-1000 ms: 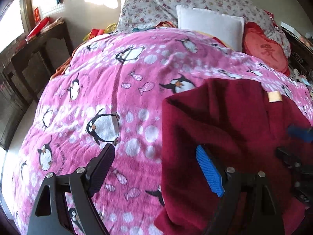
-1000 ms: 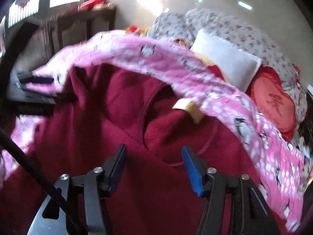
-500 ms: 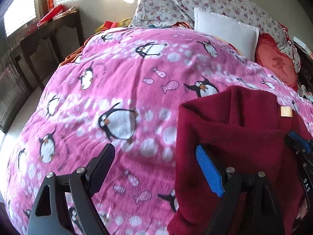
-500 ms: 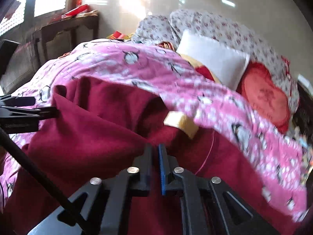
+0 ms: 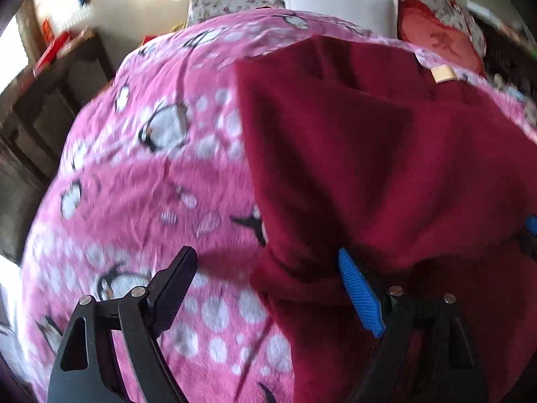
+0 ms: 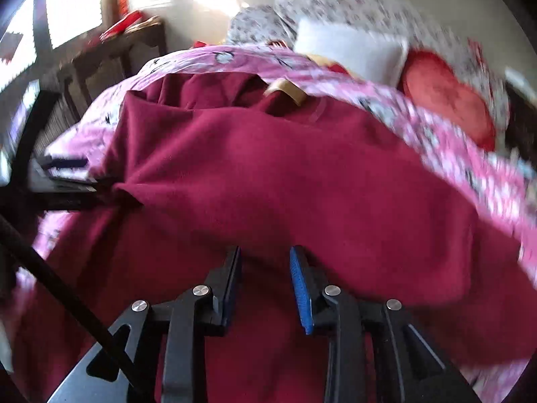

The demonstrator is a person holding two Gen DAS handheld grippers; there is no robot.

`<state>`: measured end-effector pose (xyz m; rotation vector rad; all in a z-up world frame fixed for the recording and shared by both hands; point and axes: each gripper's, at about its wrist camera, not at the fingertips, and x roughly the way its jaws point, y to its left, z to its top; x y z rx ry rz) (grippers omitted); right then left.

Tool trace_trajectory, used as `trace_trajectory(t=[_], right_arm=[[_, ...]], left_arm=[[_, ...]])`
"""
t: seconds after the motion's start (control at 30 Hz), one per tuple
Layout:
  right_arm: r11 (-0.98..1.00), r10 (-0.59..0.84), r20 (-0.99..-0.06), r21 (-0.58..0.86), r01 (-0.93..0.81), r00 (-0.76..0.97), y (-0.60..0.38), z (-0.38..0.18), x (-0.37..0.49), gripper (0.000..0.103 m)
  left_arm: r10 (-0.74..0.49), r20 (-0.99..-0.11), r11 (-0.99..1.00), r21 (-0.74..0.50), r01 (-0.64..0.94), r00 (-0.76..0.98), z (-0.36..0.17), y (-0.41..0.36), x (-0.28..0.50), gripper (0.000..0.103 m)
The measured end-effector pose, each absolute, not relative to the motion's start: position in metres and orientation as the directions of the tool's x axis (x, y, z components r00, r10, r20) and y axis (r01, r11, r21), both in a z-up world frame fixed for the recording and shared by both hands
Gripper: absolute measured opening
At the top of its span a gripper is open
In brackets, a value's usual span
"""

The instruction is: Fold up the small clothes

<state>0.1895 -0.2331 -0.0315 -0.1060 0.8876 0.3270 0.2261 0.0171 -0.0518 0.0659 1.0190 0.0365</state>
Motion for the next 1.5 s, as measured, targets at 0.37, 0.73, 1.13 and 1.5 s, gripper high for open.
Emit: trace_trajectory(t=[0.37, 0.73, 1.13, 1.5], right_arm=[[0.995, 0.094, -0.752, 0.084, -0.047, 0.652, -0.314, -0.023, 0.188, 0.05], [0.952, 0.009, -0.724, 0.217, 0.216, 0.69, -0.429, -0.009, 0.104, 0.07], [0.686, -0.011, -0.642, 0.553, 0.473, 0.766, -0.577, -0.028, 0.066, 0.077], [0.742, -0.116, -0.545, 0.508, 0.437, 0.83, -0.567, 0.019, 0.095, 0.007]], left_arm=[[0.065, -0.861, 0.998, 0.053, -0.038, 0.504, -0.048, 0.025, 0.214, 0.085], [-0.052, -0.809, 0.998, -0.018, 0.063, 0.586, 0.002, -0.021, 0.184, 0.085], [-0.088, -0.842, 0.995, -0.043, 0.095, 0.533, -0.012, -0.05, 0.194, 0.085], [-0.076, -0.835, 0.997, -0.079, 0.018, 0.546, -0.001, -0.003, 0.186, 0.085]])
